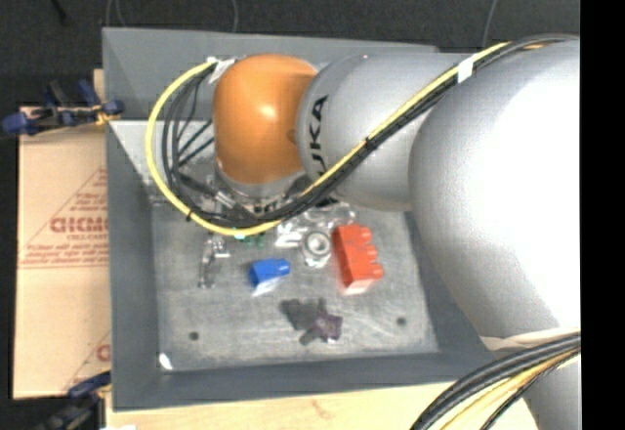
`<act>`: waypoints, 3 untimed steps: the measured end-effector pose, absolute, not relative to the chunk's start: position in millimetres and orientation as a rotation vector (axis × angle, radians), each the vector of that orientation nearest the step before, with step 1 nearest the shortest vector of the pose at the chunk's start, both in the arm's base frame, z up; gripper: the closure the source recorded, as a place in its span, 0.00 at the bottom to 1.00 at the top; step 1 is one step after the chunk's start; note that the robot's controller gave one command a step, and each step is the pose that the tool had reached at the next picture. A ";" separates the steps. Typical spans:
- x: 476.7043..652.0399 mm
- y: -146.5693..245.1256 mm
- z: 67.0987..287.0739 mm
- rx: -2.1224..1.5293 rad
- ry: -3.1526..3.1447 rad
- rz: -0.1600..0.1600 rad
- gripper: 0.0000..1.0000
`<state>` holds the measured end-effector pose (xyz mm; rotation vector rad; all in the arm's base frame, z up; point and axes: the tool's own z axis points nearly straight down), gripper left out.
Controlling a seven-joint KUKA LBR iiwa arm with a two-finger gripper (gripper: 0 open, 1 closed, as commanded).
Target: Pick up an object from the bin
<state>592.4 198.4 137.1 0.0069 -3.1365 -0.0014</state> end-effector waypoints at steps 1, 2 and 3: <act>600.0 134.7 77.1 0.010 -3.145 0.001 0.00; 567.4 89.2 75.6 0.195 -3.157 -0.007 0.00; 569.6 90.7 78.1 0.190 -3.161 -0.009 1.00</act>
Offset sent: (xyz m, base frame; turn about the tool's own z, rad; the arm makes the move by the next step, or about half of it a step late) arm 0.0061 -0.0591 -0.0586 -0.0073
